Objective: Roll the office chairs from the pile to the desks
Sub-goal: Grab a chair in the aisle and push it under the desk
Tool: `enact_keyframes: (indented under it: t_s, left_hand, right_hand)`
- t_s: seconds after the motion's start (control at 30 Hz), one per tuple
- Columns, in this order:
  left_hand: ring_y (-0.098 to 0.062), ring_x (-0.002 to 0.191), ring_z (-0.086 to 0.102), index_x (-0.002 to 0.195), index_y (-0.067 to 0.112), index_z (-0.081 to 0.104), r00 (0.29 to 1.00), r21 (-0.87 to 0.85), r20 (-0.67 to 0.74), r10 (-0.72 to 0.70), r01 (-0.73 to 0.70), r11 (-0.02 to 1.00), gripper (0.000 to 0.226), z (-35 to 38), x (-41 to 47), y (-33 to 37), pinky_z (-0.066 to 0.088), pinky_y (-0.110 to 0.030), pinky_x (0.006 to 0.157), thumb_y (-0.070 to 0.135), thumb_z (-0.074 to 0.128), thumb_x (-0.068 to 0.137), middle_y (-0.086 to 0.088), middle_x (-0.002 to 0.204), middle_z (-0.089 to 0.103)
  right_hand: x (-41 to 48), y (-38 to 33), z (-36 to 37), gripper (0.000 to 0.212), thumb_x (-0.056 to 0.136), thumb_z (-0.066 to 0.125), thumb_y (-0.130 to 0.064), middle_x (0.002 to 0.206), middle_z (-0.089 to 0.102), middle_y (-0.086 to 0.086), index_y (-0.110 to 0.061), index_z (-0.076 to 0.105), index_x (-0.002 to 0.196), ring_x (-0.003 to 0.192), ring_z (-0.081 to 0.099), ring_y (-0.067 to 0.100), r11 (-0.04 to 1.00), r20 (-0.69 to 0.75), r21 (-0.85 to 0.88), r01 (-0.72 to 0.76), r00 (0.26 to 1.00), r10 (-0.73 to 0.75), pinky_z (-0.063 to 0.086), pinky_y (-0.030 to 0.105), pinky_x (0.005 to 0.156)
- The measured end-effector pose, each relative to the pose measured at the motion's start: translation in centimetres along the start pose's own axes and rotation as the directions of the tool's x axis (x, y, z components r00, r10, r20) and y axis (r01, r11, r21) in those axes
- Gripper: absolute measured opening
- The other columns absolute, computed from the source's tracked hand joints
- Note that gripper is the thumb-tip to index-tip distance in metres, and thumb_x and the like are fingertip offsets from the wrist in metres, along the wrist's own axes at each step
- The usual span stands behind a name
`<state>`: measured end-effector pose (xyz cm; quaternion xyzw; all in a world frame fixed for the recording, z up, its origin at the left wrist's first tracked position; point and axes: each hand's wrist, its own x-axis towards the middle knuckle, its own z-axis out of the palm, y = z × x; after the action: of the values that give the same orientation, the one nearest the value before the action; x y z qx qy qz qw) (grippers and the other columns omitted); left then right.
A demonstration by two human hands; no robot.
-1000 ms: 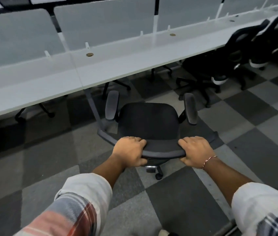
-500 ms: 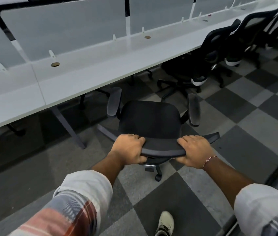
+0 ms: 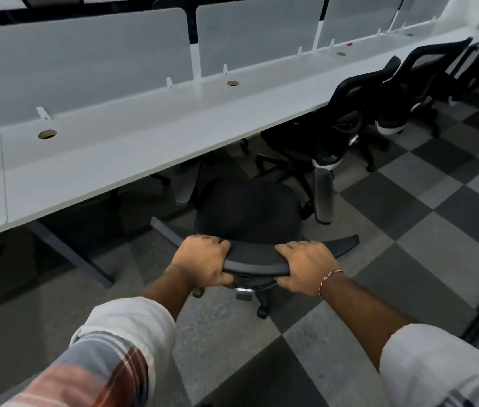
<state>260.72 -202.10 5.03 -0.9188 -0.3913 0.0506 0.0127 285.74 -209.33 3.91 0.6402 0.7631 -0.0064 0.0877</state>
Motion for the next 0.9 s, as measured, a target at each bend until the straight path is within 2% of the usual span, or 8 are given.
enact_keyframes:
  t_s: [0.1,0.3,0.63,0.9]
  left_hand:
    - [-0.018,0.088,0.064,0.104,0.027,0.060,1.000,-0.002,0.005,0.000,0.000,1.000,0.067,0.0,2.1,-1.5,0.046,-0.032,0.074,0.078,0.033,0.069,0.006,0.095,0.064]
    - [-0.021,0.091,0.065,0.105,0.025,0.061,1.000,0.025,-0.009,-0.003,0.003,1.000,0.056,-0.2,8.3,-2.4,0.048,-0.034,0.074,0.072,0.055,0.074,0.003,0.099,0.067]
    - [-0.023,0.098,0.063,0.108,0.025,0.057,0.999,-0.006,0.008,-0.031,0.031,0.999,0.053,-0.5,17.4,-3.8,0.047,-0.036,0.081,0.068,0.055,0.078,0.001,0.103,0.064]
    - [-0.023,0.093,0.063,0.109,0.026,0.059,0.993,-0.015,0.060,-0.098,0.099,0.995,0.056,-0.6,22.7,-3.3,0.050,-0.037,0.083,0.072,0.057,0.077,0.001,0.099,0.063]
  right_hand:
    - [2.1,0.6,0.2,0.061,0.071,0.052,-0.062,0.103,0.066,-0.001,-0.024,0.056,0.118,0.094,0.064,0.024,1.000,0.007,-0.012,0.006,1.000,-0.006,0.049,0.038,0.080]
    - [6.5,5.0,-0.3,0.062,0.075,0.053,-0.062,0.108,0.064,-0.003,-0.027,0.052,0.126,0.099,0.063,0.022,1.000,0.009,0.015,-0.017,1.000,0.017,0.048,0.037,0.084]
    - [13.5,11.5,-0.7,0.064,0.075,0.057,-0.063,0.111,0.063,-0.005,-0.029,0.051,0.128,0.102,0.061,0.020,0.999,0.022,0.025,-0.040,0.999,0.040,0.046,0.036,0.087]
    - [16.9,15.6,-0.2,0.067,0.072,0.055,-0.065,0.113,0.063,-0.005,-0.029,0.051,0.129,0.103,0.061,0.020,0.999,0.020,0.017,-0.030,0.999,0.030,0.045,0.037,0.088]
